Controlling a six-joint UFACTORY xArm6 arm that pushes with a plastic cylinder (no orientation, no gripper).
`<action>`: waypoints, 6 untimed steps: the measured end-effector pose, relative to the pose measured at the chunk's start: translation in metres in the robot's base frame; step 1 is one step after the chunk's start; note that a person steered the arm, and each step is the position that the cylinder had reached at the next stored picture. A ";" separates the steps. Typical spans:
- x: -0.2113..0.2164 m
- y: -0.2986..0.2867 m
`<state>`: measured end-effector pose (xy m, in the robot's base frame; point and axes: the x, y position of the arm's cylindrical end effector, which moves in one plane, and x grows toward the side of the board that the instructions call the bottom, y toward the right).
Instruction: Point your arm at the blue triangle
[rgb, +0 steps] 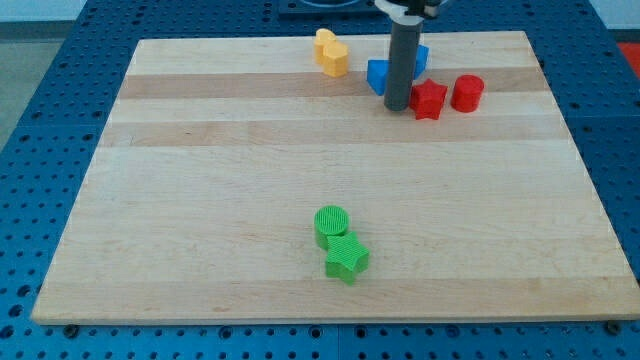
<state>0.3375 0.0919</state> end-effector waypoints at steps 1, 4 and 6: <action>-0.032 0.015; -0.120 0.082; -0.116 0.074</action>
